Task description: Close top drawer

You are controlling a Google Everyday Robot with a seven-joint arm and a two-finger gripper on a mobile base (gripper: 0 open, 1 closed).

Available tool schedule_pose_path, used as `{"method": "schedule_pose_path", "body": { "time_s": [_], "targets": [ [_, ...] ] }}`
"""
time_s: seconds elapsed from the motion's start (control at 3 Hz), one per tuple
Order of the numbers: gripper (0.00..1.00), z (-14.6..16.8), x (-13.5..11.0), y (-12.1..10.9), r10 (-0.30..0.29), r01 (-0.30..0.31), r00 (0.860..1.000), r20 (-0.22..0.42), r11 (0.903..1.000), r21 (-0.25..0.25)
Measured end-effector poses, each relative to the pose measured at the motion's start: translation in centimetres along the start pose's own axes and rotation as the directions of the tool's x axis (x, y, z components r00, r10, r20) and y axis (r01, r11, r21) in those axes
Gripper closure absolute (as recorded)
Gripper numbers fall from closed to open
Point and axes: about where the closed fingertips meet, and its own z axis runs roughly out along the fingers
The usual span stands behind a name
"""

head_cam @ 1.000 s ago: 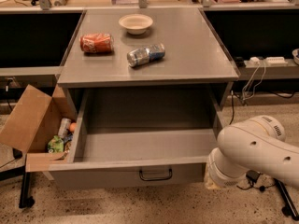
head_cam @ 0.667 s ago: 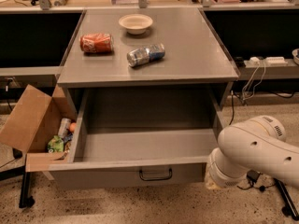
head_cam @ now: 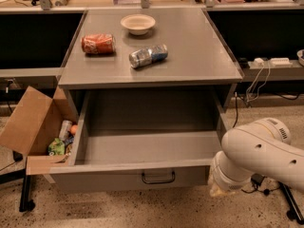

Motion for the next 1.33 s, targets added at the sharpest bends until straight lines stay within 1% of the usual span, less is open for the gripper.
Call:
{"method": "schedule_pose_path", "body": {
  "time_s": [0.33,0.67,1.0,1.33],
  "targets": [
    [0.04,0.0,0.0,0.0,0.000,0.000,1.000,0.000,1.0000,0.000],
    [0.00,0.0,0.0,0.0,0.000,0.000,1.000,0.000,1.0000,0.000],
    [0.00,0.0,0.0,0.0,0.000,0.000,1.000,0.000,1.0000,0.000],
    [0.26,-0.6,1.0,-3.1,-0.022,0.022,1.000,-0.004,0.9983,0.054]
  ]
}}
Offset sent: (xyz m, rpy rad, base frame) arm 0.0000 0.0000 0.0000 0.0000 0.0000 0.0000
